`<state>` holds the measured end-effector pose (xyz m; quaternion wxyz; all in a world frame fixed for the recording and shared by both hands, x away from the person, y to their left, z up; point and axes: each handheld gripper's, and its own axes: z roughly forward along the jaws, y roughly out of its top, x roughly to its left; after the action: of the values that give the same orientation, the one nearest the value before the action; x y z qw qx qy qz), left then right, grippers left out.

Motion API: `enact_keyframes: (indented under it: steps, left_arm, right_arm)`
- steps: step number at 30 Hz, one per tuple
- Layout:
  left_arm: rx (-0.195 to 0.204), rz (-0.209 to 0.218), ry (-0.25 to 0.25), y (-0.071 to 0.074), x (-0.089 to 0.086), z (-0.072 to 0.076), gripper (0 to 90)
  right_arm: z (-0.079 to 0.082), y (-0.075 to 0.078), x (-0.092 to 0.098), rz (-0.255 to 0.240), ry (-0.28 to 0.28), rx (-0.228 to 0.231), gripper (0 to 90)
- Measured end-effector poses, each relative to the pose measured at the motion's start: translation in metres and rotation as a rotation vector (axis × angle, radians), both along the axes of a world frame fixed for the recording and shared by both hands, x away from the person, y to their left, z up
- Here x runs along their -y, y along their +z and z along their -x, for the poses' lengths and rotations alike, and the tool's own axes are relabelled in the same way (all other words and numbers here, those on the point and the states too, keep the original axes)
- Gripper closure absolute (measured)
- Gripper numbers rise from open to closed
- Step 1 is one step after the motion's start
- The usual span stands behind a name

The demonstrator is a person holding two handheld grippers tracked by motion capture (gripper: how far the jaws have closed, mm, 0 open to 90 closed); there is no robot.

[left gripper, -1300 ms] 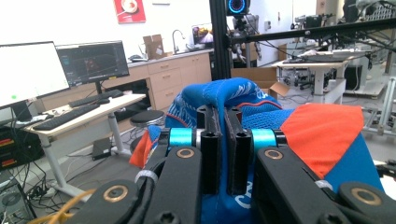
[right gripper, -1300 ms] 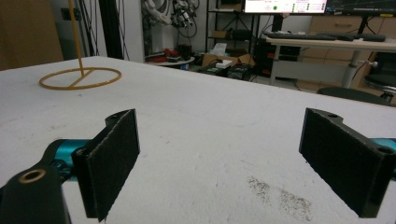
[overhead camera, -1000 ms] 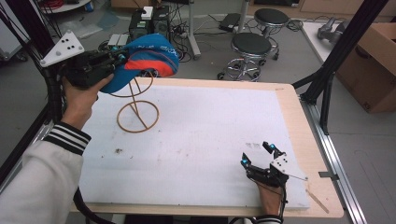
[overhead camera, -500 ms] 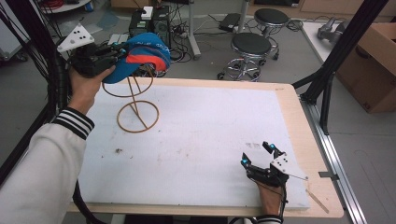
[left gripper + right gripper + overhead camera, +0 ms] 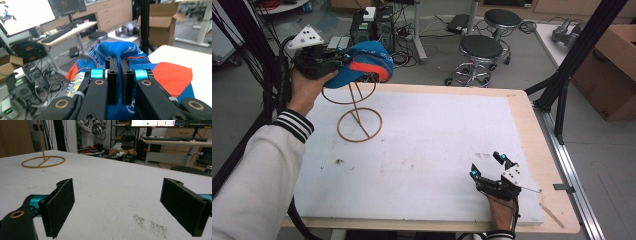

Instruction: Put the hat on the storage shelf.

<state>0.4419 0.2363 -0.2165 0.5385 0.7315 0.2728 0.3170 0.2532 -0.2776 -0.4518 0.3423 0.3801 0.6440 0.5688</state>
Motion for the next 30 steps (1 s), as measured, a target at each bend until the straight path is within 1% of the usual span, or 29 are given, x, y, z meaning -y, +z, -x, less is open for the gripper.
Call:
enact_keyframes:
  steps: [3, 4, 13, 19, 22, 26, 30]
  left_arm:
    - [-0.023, -0.024, 0.008, -0.002, 0.0, -0.003, 86.4]
    - [-0.026, -0.027, 0.008, -0.002, 0.001, -0.004, 86.4]
    - [-0.053, -0.043, 0.005, -0.005, 0.002, -0.005, 86.4]
    - [-0.071, -0.059, 0.001, -0.005, -0.004, -0.002, 86.4]
    - [-0.079, -0.056, 0.004, -0.006, -0.009, 0.0, 86.4]
    - [-0.093, -0.067, -0.003, -0.008, -0.015, 0.004, 86.4]
    - [-0.096, -0.06, 0.005, -0.011, -0.024, 0.008, 86.4]
  right_arm:
    - [0.0, 0.0, 0.0, 0.0, 0.0, 0.0, 11.4]
    - [0.0, 0.0, 0.0, 0.0, -0.001, 0.0, 11.4]
    - [0.0, 0.0, 0.0, 0.003, 0.0, 0.001, 11.4]
    - [0.0, 0.0, -0.001, -0.002, -0.001, -0.001, 11.4]
    - [0.0, 0.0, -0.001, 0.002, -0.001, 0.001, 11.4]
    - [0.001, 0.0, -0.001, 0.004, -0.003, 0.005, 11.4]
    - [0.001, 0.0, -0.001, 0.005, -0.004, 0.003, 11.4]
